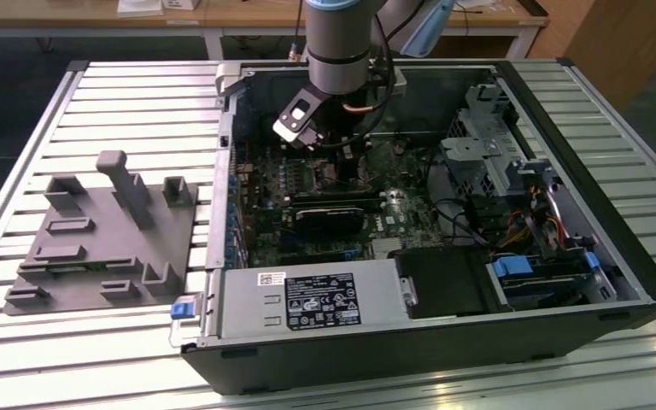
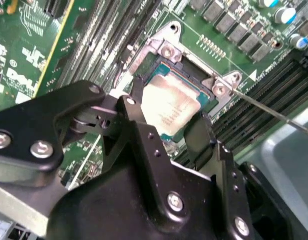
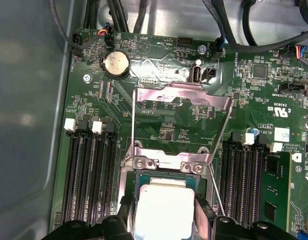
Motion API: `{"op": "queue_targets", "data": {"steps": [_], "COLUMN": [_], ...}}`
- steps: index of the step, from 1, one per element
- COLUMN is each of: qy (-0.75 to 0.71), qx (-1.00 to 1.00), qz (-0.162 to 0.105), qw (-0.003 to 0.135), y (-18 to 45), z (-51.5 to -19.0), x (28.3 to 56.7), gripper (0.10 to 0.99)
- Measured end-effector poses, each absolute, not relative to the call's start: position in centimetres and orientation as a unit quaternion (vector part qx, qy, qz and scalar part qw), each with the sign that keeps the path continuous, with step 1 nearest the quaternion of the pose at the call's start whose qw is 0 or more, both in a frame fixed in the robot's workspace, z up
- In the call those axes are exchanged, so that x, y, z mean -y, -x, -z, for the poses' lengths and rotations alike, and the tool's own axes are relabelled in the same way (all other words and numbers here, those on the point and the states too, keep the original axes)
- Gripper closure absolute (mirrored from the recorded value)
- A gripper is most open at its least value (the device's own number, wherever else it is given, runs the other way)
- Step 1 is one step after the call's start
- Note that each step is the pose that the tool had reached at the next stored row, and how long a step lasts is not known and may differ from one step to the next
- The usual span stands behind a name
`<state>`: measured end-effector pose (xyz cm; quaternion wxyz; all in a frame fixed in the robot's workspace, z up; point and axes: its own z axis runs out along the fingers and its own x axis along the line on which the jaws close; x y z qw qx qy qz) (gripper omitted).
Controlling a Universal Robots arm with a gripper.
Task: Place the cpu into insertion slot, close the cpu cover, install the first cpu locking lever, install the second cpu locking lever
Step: 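Place the cpu into insertion slot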
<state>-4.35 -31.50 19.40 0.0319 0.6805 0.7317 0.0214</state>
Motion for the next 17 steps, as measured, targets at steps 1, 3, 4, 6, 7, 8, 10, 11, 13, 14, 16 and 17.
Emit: {"op": "queue_targets", "data": {"steps": [1, 3, 4, 6, 7, 8, 10, 11, 13, 14, 16, 17], "qy": [-0.681, -0.681, -0.681, -0.681, -0.681, -0.681, -0.681, -0.681, -0.681, -0.681, -0.681, -0.681], "qx": [-0.732, -0.732, -0.732, -0.732, -0.732, -0.732, -0.732, -0.732, -0.732, -0.732, -0.732, -0.732], "qz": [-0.021, -0.021, -0.021, -0.022, -0.022, -0.022, -0.022, -0.022, -0.023, -0.023, -0.023, -0.024], "qw": [0.032, 0.032, 0.032, 0.032, 0.032, 0.032, 0.031, 0.031, 0.031, 0.030, 0.030, 0.030], "y": [4.35, 4.35, 4.35, 4.35, 4.35, 4.35, 4.35, 4.35, 4.35, 4.35, 4.35, 4.35], "z": [-19.40, -19.40, -19.40, -19.39, -19.39, -19.39, -19.38, -19.38, -19.37, -19.37, -19.37, -19.36], "x": [31.51, 31.49, 31.48, 31.48, 31.47, 31.47, 31.46, 31.45, 31.44, 31.43, 31.42, 31.41], "gripper": [0.486, 0.486, 0.486, 0.486, 0.486, 0.486, 0.486, 0.486, 0.486, 0.486, 0.486, 0.486]}}
